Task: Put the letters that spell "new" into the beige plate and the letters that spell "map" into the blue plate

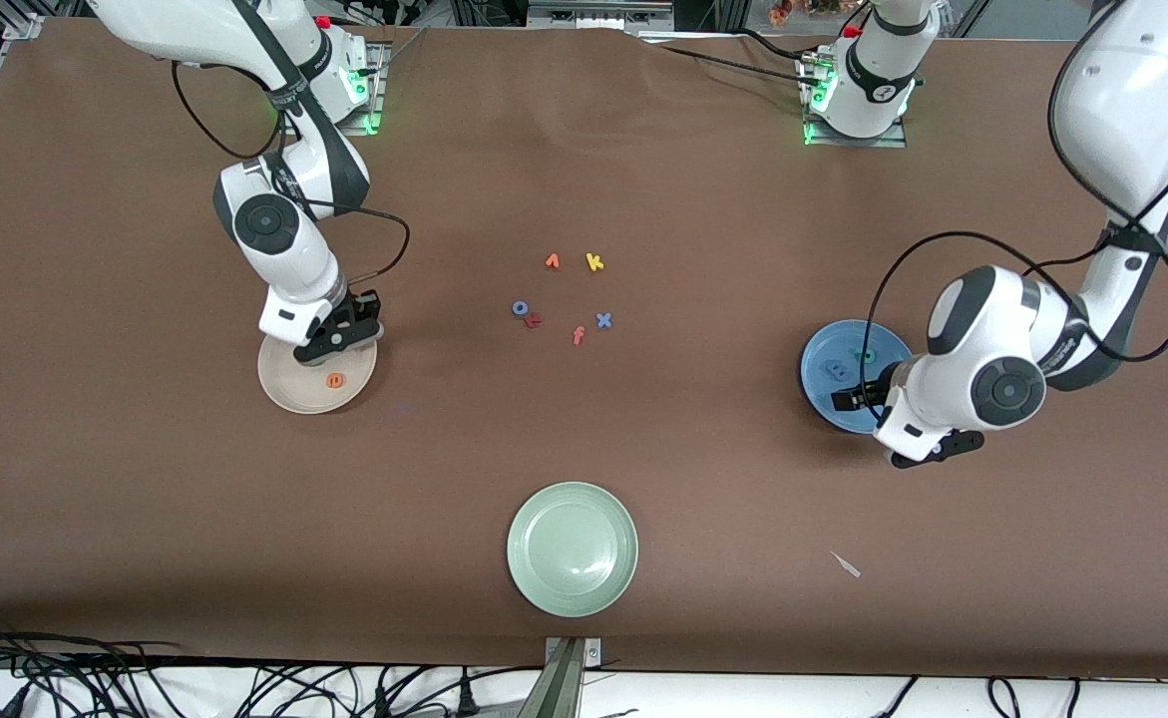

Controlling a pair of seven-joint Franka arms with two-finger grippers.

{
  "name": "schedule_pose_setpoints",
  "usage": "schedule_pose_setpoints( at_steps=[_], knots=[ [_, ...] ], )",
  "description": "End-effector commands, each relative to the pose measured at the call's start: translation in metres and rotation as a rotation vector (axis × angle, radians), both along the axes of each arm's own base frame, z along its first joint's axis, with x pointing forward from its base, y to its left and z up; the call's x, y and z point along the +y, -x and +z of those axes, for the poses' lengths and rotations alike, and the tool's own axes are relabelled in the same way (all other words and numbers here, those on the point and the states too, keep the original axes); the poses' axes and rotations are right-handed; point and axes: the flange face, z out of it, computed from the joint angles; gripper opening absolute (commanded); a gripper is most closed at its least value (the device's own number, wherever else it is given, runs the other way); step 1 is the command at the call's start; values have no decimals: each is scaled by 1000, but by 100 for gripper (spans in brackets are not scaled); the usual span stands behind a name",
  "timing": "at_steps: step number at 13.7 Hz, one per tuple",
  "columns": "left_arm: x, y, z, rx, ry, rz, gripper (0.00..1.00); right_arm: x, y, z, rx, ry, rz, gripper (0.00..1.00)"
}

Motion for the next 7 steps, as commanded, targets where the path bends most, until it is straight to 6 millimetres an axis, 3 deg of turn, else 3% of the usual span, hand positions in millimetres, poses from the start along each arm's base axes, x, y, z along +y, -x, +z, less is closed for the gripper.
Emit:
schedule_pose_setpoints(
  at_steps=[1,3,4,6,7],
  knots=[
    [-16,-1,64,-13,-15,-37,100,-16,24,24,-23,1,-26,71],
    [-20,-7,107,-16,1,-33,100,-28,10,37,-22,21,-45,76],
    [-21,-8,122,-14,5,-50,100,-23,-3,56,-42,23,-43,80],
    [-9,-12,153,-40,37,-134,100,-14,-39,107,-13,64,-64,83],
    [-10,-7,178,-73,52,-197,100,-3,-52,140,14,61,-84,85]
  ],
)
